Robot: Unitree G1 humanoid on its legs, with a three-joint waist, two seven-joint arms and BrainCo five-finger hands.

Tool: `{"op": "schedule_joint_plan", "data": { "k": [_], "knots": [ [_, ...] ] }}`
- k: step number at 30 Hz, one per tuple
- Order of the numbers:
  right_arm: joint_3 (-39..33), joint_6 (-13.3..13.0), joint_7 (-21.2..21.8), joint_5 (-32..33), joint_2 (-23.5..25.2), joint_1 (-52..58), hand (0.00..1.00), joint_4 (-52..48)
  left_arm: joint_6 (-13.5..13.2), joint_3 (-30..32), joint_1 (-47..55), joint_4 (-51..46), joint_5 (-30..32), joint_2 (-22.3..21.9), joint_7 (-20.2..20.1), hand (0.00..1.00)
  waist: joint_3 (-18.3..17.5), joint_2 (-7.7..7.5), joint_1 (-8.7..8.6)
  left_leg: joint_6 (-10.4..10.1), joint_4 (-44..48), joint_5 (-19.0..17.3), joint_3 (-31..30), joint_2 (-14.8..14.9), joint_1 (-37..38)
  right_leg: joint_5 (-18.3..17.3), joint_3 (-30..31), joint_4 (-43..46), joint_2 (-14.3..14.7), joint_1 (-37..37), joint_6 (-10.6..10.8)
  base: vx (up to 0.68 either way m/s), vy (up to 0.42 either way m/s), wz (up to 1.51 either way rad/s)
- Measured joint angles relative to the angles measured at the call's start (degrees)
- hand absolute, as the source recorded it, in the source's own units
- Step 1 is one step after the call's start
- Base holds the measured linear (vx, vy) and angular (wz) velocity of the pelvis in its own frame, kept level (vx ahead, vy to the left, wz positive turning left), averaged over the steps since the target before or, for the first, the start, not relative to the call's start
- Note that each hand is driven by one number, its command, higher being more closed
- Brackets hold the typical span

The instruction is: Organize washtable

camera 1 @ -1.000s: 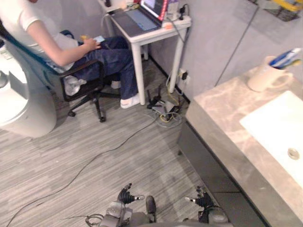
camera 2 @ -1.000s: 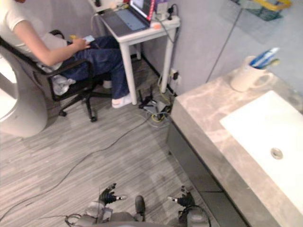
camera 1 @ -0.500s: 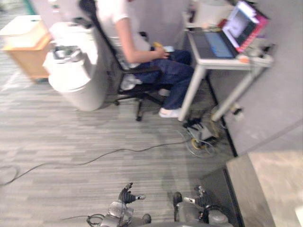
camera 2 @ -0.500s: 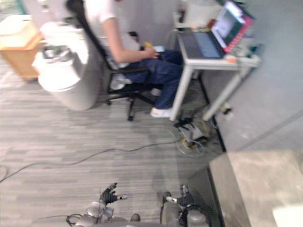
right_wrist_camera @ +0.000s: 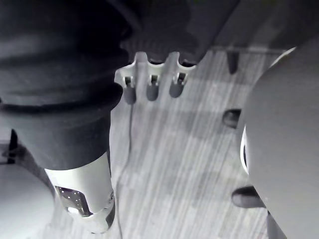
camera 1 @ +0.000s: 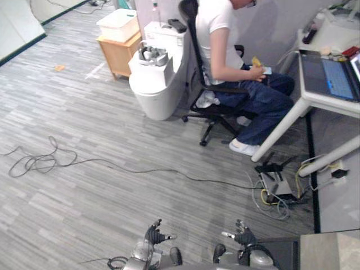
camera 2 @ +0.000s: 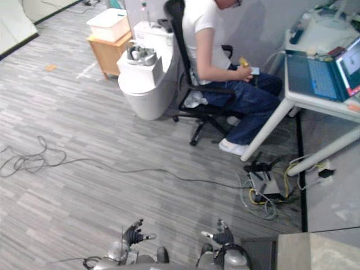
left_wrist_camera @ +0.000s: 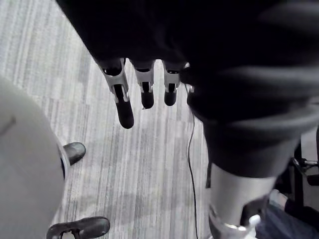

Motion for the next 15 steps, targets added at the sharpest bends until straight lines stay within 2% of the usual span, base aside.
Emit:
{"op": "schedule_joint_plan", "data": {
  "k": [2, 6, 15],
  "knots": [
    [0.13, 0.01, 0.09, -0.06, 0.21, -0.19, 0.0, 1.28, -0.01, 0.13, 0.1, 0.05, 0.0, 0.87, 0.04, 0.0, -0.35, -0.8, 0.83, -0.19, -0.86, 0.65, -0.49, 0.06, 0.63, 0.52, -0.2, 0.0, 0.24, 0.71, 0.01, -0.05, -0.01, 0.16],
    [0.31, 0.07, 0.12, -0.15, 0.39, -0.3, 0.0, 1.64, 0.01, 1.01, 0.08, 1.47, 0.03, 1.1, 0.06, 0.0, -0.74, -1.3, 0.48, 0.1, -5.32, 3.01, 0.15, 0.35, 2.59, 1.21, 0.4, -0.8, 1.23, 0.91, -0.54, -0.09, -0.03, -0.1],
    [1.5, 0.36, 0.32, -0.58, 0.02, 0.35, 0.0, 2.39, 0.17, 3.48, 0.11, 3.17, 1.6, 1.5, 0.12, 0.0, -1.37, -2.2, 0.56, -0.22, -6.36, 3.45, -0.14, 1.01, 3.41, 1.49, 0.42, -1.74, 2.32, 1.58, -0.96, -0.01, -0.018, -0.01]
  ]
}}
